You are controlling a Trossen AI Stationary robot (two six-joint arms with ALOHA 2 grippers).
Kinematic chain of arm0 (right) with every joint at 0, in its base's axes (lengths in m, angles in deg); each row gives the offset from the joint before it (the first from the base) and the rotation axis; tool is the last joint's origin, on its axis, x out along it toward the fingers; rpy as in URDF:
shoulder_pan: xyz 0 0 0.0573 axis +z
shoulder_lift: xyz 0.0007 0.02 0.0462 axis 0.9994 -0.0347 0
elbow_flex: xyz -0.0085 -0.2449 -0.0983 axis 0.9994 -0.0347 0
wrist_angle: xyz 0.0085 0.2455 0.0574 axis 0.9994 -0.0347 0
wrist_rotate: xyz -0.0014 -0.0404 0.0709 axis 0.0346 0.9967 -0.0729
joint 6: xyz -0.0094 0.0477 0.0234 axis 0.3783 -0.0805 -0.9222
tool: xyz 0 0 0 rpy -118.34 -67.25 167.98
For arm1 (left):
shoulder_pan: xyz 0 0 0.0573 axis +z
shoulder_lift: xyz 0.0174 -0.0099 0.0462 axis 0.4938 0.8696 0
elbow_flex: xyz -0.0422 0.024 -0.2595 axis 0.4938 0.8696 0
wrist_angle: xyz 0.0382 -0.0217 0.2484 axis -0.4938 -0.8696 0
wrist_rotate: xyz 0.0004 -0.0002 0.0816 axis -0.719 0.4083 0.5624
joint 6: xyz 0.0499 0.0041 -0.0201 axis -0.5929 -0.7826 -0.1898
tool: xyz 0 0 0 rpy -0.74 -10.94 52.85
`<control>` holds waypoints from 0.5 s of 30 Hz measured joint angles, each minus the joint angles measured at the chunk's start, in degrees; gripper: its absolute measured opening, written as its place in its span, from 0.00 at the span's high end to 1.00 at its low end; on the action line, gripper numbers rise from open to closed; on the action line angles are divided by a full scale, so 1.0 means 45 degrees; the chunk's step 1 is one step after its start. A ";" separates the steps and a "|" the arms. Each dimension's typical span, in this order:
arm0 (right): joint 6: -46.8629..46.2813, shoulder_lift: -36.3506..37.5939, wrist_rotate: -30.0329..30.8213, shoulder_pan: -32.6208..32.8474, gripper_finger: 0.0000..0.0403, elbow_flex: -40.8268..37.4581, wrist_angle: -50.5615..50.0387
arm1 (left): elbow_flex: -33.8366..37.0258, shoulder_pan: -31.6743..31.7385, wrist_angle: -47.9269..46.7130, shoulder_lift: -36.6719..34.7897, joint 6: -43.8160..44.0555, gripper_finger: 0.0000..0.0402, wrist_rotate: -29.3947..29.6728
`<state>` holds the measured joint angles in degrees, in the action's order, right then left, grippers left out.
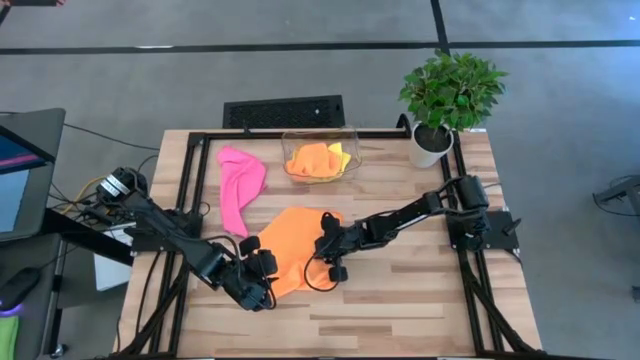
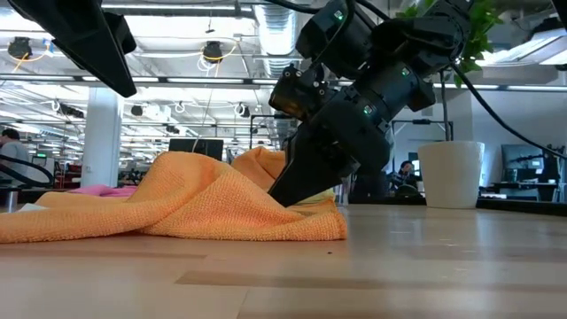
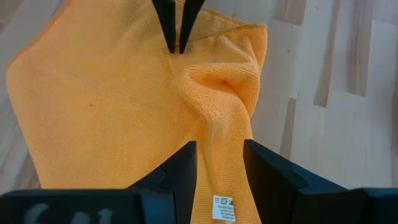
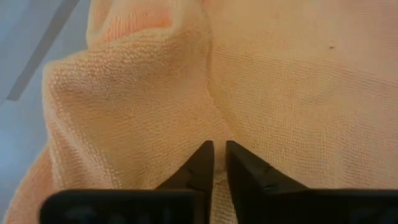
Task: Fold microfiber towels
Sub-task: Fold the orange towel
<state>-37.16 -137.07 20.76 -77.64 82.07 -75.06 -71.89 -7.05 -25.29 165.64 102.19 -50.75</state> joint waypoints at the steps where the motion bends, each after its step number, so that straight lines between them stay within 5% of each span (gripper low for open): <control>1: 0.0000 0.0000 0.0000 0.0000 0.87 0.0000 0.0005 | 0.0000 0.0000 0.0000 0.0000 0.0000 0.69 -0.0001; 8: -0.0576 0.0000 -0.0005 0.0000 0.98 0.0002 0.0155 | -0.0005 0.0000 0.0000 0.0000 0.0000 0.69 -0.0006; 15: -0.1122 0.0000 -0.0005 0.0000 0.84 0.0000 0.0052 | -0.0005 0.0000 0.0000 0.0000 -0.0001 0.69 -0.0011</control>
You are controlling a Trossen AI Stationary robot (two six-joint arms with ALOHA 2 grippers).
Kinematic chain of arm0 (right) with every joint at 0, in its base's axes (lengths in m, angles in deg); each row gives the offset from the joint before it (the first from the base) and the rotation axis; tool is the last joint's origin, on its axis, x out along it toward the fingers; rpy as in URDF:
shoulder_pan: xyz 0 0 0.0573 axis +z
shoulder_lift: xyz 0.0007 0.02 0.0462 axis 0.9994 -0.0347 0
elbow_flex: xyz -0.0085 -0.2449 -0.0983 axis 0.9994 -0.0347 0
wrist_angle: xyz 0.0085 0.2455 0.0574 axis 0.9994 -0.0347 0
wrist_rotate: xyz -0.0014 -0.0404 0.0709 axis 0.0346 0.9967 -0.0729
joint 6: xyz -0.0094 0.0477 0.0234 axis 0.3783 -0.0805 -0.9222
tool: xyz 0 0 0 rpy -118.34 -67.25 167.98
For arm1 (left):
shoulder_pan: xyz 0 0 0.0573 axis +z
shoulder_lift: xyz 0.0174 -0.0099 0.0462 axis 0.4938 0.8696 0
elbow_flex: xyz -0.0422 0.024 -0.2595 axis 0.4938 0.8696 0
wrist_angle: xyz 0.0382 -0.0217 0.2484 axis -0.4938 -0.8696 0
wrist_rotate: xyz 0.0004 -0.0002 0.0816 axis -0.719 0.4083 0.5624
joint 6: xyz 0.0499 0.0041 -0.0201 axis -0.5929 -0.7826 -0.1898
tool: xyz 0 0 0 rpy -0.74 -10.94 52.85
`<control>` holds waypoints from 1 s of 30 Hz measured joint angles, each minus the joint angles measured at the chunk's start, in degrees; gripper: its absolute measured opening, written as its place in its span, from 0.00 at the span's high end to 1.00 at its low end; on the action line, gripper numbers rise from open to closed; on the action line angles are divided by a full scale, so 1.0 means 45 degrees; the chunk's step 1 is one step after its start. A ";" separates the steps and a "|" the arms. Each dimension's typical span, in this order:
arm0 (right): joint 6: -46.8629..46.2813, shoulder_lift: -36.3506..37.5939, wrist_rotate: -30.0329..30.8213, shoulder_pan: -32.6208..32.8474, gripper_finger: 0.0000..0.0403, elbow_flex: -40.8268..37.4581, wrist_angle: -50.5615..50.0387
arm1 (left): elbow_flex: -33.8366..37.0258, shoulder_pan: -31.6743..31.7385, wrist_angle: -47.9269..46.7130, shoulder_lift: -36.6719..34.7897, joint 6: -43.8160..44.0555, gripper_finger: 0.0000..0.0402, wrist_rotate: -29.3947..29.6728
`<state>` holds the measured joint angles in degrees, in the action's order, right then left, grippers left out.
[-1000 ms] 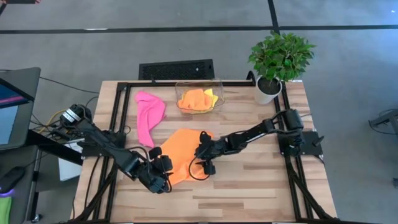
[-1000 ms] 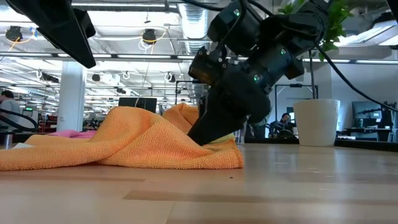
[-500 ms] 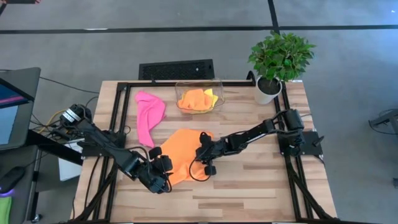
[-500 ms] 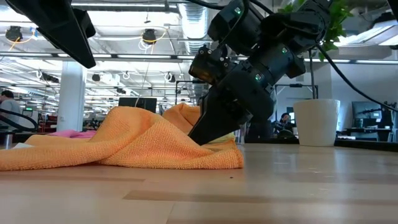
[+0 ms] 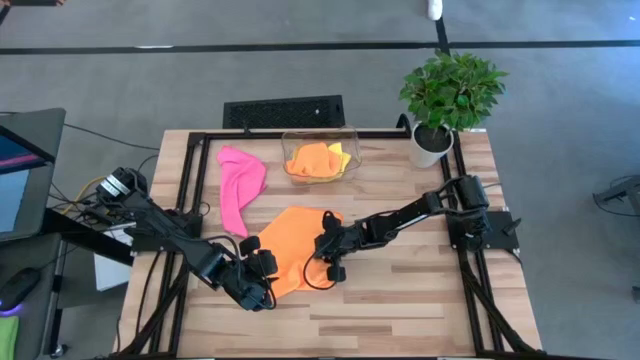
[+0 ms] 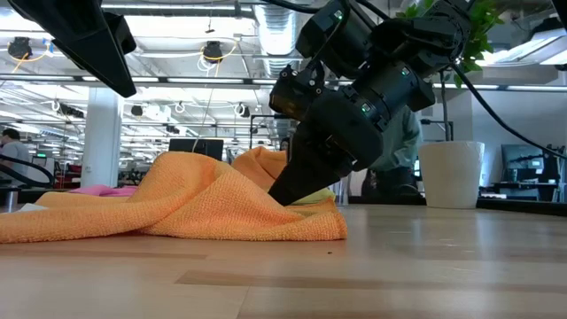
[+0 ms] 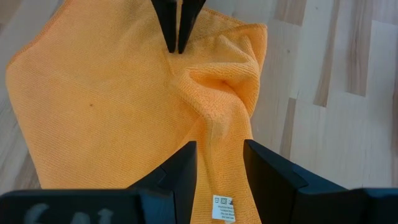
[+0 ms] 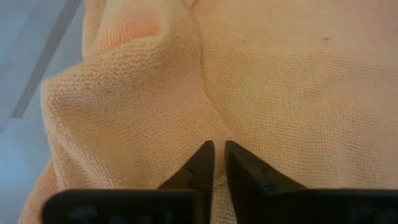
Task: Fold microfiber towels
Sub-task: Fold the orange towel
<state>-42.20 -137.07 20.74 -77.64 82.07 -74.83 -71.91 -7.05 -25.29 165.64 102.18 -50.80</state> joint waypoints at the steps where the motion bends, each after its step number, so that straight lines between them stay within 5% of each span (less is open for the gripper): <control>1: 0.0001 0.0000 0.0000 0.0000 0.81 0.0000 0.0001 | 0.0000 0.0000 0.0000 0.0000 0.0015 0.69 -0.0005; 12: 0.0107 0.0010 0.0105 -0.0159 0.58 -0.0005 -0.0514 | 0.0000 0.0000 0.0000 0.0000 0.0064 0.69 -0.0015; 30: 0.0569 0.0010 0.0097 -0.0193 0.59 0.0481 -0.0773 | 0.0000 0.0000 0.0000 0.0005 0.0088 0.69 -0.0014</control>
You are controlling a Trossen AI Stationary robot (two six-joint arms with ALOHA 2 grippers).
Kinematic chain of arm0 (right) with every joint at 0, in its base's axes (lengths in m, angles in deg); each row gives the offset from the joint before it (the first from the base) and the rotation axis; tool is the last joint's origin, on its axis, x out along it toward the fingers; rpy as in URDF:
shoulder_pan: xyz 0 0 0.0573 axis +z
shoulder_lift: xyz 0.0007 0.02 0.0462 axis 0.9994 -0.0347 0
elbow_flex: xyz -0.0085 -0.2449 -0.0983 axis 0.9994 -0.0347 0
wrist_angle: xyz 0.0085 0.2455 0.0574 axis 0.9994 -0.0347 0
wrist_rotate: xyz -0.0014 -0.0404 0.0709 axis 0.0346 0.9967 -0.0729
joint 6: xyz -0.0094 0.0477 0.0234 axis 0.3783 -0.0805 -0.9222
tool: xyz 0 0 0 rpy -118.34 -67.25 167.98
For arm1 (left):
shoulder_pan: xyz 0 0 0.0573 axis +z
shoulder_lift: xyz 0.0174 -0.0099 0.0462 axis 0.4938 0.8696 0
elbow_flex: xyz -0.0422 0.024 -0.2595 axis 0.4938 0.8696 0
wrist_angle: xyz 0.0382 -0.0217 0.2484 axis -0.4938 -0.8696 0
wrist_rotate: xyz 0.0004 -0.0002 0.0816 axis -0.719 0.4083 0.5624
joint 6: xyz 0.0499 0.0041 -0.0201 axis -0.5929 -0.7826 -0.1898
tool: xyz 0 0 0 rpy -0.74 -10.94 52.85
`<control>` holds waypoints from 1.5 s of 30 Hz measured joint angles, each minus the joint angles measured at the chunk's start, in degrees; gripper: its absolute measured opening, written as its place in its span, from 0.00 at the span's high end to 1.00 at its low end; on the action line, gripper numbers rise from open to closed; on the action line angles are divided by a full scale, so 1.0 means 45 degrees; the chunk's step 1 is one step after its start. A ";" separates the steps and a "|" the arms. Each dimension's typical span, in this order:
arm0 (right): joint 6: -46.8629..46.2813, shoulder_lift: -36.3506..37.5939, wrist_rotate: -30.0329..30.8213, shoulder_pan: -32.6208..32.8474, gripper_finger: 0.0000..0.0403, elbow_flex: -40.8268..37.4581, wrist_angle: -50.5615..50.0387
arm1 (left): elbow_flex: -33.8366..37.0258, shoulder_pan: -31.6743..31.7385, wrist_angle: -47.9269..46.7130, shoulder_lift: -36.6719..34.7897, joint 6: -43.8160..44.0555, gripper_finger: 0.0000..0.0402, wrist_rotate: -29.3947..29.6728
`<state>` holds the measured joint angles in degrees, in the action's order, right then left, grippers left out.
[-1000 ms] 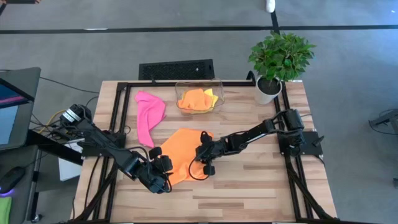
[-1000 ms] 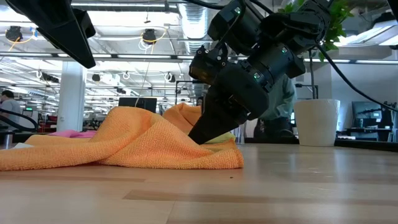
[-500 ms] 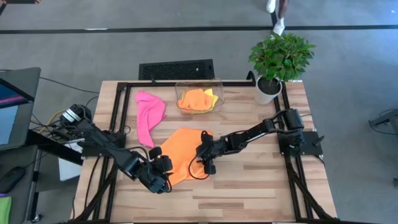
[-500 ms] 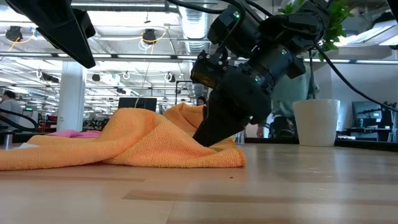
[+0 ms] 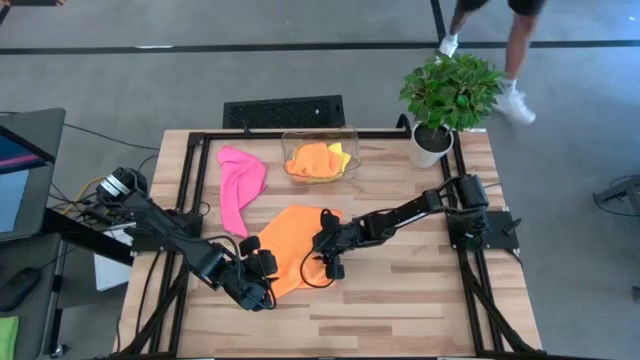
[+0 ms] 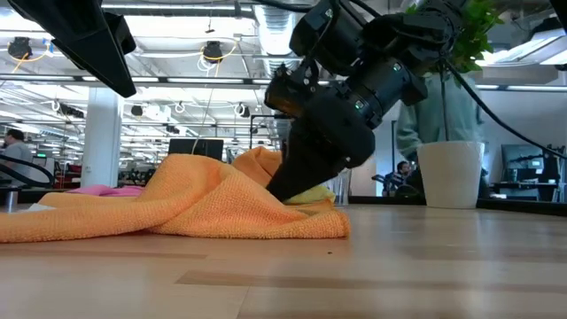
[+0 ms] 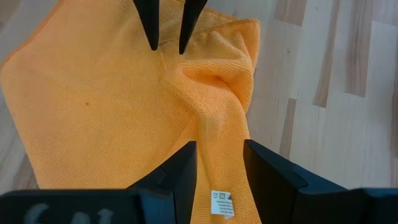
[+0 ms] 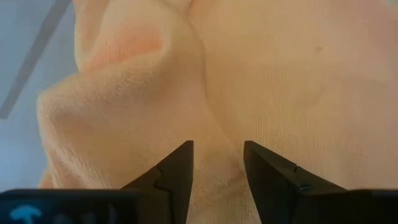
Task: Fold microfiber towels
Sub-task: Fold the orange towel
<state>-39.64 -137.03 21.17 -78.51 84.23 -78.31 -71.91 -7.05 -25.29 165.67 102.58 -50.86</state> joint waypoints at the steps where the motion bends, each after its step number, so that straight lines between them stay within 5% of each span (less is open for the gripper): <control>1: 0.0004 0.0000 0.0000 -0.0045 0.59 0.0000 -0.0231 | 0.0000 0.0004 0.0000 0.0000 0.0000 0.69 -0.0001; 13: 0.0004 0.0000 0.0269 -0.0147 0.64 0.0019 -0.0955 | 0.0000 0.0005 0.0000 0.0000 0.0000 0.69 0.0002; 29: -0.0226 0.0152 0.0287 -0.0058 0.97 -0.0009 -0.1046 | 0.0000 0.0005 0.0000 0.0000 0.0000 0.69 0.0004; 45: 0.0043 0.0136 0.0291 0.0168 0.69 -0.0010 -0.1138 | -0.0005 0.0005 0.0005 0.0000 0.0000 0.69 0.0004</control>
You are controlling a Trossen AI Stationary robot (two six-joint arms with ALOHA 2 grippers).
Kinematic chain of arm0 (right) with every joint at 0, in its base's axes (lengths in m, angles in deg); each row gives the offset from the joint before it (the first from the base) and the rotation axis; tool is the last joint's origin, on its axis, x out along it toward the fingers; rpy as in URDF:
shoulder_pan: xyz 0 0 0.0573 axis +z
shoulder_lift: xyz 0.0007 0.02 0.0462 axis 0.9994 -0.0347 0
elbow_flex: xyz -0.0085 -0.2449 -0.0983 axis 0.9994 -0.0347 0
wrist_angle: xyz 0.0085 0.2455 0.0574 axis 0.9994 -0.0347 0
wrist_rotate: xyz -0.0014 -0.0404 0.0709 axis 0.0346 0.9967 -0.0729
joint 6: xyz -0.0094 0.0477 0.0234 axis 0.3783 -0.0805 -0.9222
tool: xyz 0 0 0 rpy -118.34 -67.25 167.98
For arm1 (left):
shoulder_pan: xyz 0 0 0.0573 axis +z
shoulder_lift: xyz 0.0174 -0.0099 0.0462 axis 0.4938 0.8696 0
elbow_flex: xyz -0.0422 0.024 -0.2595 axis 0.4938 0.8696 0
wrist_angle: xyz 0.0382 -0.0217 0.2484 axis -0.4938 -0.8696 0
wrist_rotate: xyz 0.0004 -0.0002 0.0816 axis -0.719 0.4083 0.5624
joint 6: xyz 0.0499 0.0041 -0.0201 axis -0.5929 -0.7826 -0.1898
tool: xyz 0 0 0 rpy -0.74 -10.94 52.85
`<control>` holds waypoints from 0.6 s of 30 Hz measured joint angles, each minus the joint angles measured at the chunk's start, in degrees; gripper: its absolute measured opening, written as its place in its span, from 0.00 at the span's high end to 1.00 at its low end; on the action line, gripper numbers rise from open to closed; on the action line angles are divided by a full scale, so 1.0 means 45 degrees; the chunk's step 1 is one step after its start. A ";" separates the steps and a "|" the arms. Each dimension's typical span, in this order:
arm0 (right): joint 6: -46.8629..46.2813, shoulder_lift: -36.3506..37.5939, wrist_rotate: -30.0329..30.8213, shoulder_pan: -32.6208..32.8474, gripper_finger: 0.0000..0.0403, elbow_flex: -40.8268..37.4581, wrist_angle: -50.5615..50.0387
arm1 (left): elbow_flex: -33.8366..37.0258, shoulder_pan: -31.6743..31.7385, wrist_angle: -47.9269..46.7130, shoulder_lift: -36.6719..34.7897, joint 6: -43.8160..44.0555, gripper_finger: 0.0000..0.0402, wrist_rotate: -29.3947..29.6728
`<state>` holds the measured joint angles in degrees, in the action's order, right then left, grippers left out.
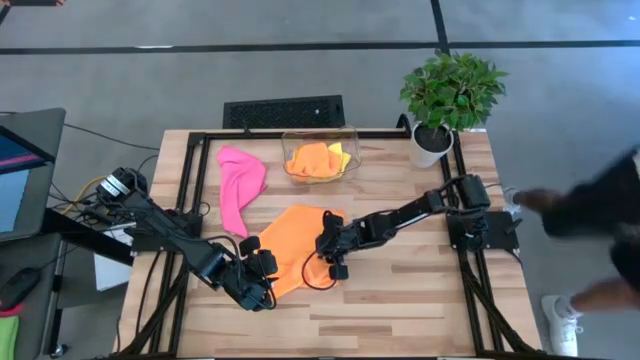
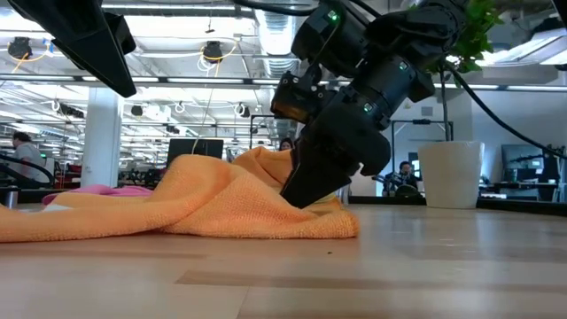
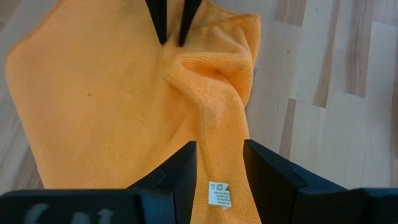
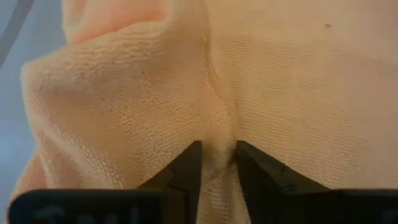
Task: Fold microfiber towels
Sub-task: Fold the orange towel
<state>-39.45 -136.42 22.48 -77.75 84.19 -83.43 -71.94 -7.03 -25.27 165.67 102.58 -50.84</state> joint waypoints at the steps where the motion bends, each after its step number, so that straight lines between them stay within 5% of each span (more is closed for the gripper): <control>1: 0.0064 -0.0005 0.0006 0.0055 0.67 0.0000 0.0041 | 0.0000 0.0000 0.0000 0.0000 0.0000 0.69 0.0000; 9: 0.0173 -0.0015 -0.0004 0.0059 0.51 0.0000 0.0088 | 0.0000 0.0000 0.0000 0.0000 0.0000 0.69 0.0000; 18: 0.0813 -0.0015 -0.0033 0.0030 0.48 0.0033 0.0098 | 0.0000 -0.0003 0.0000 0.0000 0.0000 0.69 0.0000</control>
<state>-35.79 -136.48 22.33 -77.62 84.33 -82.99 -71.94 -7.04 -25.27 165.67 102.58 -50.84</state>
